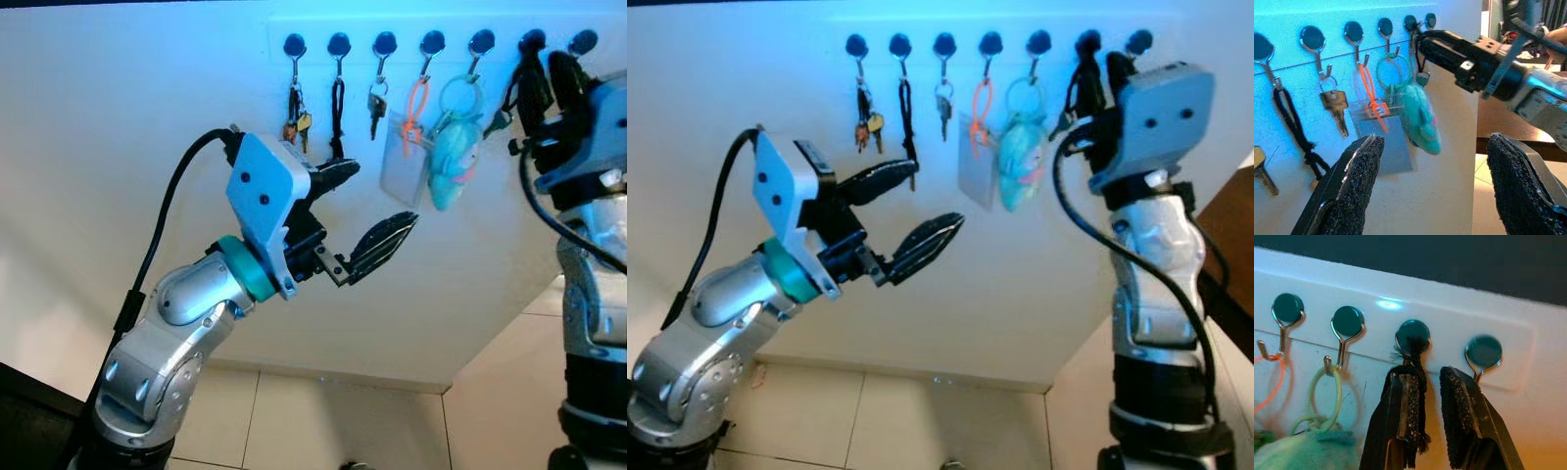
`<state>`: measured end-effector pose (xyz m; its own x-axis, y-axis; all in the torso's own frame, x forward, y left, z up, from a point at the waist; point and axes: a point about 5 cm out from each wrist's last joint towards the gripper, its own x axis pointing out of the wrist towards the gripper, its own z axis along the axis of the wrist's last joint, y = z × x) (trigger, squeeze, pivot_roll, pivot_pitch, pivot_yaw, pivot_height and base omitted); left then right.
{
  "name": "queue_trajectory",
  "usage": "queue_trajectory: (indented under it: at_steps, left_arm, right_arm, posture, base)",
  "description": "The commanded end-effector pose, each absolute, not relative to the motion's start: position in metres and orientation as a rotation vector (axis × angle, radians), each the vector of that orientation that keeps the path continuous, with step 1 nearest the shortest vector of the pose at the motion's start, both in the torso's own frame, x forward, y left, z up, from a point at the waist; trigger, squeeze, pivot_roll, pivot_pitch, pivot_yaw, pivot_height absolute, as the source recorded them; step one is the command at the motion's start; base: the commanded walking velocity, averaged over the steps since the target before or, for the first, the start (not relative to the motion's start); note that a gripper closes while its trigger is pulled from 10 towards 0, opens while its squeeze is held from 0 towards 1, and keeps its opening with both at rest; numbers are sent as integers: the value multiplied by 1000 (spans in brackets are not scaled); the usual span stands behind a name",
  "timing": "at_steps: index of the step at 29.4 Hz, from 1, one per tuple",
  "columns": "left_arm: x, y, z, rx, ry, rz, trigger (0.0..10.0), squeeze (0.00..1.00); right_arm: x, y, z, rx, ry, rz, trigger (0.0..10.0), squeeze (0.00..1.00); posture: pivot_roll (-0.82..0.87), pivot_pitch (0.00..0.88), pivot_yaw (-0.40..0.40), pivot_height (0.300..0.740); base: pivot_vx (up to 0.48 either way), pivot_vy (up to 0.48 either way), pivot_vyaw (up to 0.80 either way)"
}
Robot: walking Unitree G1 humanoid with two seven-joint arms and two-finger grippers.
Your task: Hang keys on a hook
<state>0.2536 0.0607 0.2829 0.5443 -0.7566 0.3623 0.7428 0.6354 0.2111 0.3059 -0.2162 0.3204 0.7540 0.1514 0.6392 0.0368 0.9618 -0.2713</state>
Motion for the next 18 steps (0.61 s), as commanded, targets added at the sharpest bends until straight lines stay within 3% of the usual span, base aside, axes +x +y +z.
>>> queue_trajectory:
  at_steps: [1,11,18]
  left_arm:
    - [249,60,282,33,-449,-908,10000,0]
    - [250,60,283,32,-448,-918,10000,0]
    - [250,60,283,33,-445,-917,10000,0]
  right_arm:
    - [304,-213,315,-239,-703,94,10000,0]
    - [294,-220,315,-299,-731,10,10000,0]
    - [294,-215,311,-315,-702,77,10000,0]
  posture:
    - [-176,104,155,740]
    - [-175,108,163,740]
    - [-173,109,163,740]
  base:
    - [0,0,0]
    - [0,0,0]
    - [0,0,0]
